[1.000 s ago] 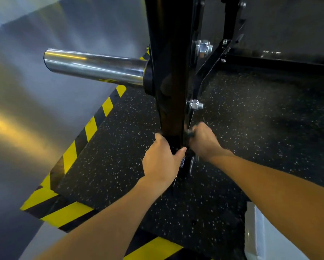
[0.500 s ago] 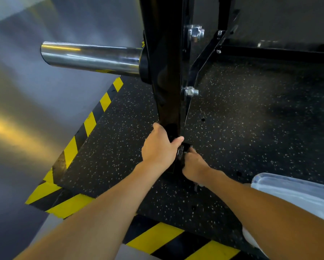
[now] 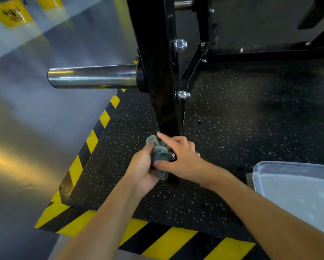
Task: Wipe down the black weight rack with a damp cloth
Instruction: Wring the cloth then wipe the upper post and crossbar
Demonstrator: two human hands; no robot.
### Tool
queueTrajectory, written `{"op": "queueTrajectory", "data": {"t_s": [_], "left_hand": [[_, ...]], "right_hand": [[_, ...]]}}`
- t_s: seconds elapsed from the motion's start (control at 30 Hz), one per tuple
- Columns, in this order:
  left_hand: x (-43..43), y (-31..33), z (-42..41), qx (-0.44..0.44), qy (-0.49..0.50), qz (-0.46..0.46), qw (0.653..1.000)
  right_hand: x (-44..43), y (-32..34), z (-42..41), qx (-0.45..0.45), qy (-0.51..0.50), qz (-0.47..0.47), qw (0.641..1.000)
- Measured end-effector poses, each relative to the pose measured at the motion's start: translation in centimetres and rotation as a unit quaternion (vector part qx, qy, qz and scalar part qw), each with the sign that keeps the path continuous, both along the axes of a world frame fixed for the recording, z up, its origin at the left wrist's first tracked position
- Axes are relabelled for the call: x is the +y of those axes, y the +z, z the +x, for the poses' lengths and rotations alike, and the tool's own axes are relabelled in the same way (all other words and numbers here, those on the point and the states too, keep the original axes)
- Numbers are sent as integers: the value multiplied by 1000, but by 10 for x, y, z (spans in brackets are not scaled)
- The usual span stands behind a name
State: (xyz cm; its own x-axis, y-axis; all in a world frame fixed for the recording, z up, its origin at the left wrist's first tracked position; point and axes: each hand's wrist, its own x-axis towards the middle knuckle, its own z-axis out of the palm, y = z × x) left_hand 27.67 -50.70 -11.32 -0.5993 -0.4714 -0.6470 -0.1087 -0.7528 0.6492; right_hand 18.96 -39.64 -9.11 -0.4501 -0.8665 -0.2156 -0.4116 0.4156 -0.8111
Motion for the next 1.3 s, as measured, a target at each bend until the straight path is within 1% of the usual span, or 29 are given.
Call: {"op": "queueTrajectory", "data": {"t_s": [0.03, 0.07, 0.1, 0.13, 0.2, 0.23, 0.33, 0.4, 0.43, 0.53, 0.6, 0.63, 0.7, 0.73, 0.77, 0.8, 0.83, 0.87, 0.9, 0.97, 1.03, 1.07, 1.13, 1.17, 1.3], "left_hand": [[-13, -8, -1, 1, 21, -15, 1000], [-26, -17, -3, -5, 42, -54, 998], [-37, -25, -8, -32, 55, -115, 991], [-43, -31, -14, -63, 48, -179, 981], [-48, -45, -28, -113, -18, -296, 948], [-49, -52, -37, -126, -64, -348, 927], [-53, -77, -59, -159, -206, -490, 832], [-58, -94, -65, -186, -244, -518, 799], [-59, -100, -63, -203, -273, -537, 772], [-61, -110, -49, -192, -356, -582, 706], [-59, -102, -32, -205, -397, -601, 662], [-60, -98, -22, -196, -399, -606, 660], [-55, -88, -2, -162, -379, -596, 689], [-52, -80, 6, -145, -328, -590, 723], [-49, -72, 10, -128, -254, -596, 750], [-46, -64, 12, -96, -192, -617, 757], [-42, -56, 12, -59, -164, -658, 733], [-37, -48, 10, -20, -159, -695, 701], [-32, -43, 6, -2, -178, -719, 671], [-23, -35, 0, -27, -240, -745, 622], [-14, -38, -6, -79, -285, -766, 571], [-10, -40, -7, -104, -299, -767, 558], [-7, -41, -9, -143, -304, -754, 565], [-6, -41, -11, -149, -306, -749, 569], [-9, -39, -7, -123, -364, -744, 546]], "right_hand": [[1, -2, -2, -49, -18, -20, 998], [2, -5, -3, -71, -51, -45, 995], [4, -11, -4, -53, -81, -53, 994], [6, -16, -4, -20, -97, -37, 994], [9, -26, -1, 14, -79, 31, 996], [8, -31, 1, 23, -50, 61, 997], [3, -42, 8, 86, 6, 95, 992], [2, -49, 9, 109, 7, 94, 990], [2, -51, 9, 112, 3, 92, 989], [3, -53, 10, 109, 0, 92, 990], [4, -51, 10, 99, -2, 95, 991], [4, -48, 10, 97, -1, 95, 991], [5, -42, 10, 83, -6, 94, 992], [7, -41, 9, 73, -14, 90, 993], [7, -40, 9, 65, -25, 79, 994], [8, -40, 9, 60, -41, 67, 995], [8, -41, 9, 54, -59, 52, 995], [8, -43, 10, 49, -81, 39, 995], [8, -47, 11, 44, -107, 26, 993], [8, -53, 12, 48, -155, 10, 987], [9, -54, 12, 58, -168, 13, 984], [10, -54, 12, 60, -165, 14, 984], [11, -54, 12, 51, -155, 19, 986], [11, -55, 12, 47, -152, 20, 987], [5, -56, 11, 39, -179, 13, 983]]}}
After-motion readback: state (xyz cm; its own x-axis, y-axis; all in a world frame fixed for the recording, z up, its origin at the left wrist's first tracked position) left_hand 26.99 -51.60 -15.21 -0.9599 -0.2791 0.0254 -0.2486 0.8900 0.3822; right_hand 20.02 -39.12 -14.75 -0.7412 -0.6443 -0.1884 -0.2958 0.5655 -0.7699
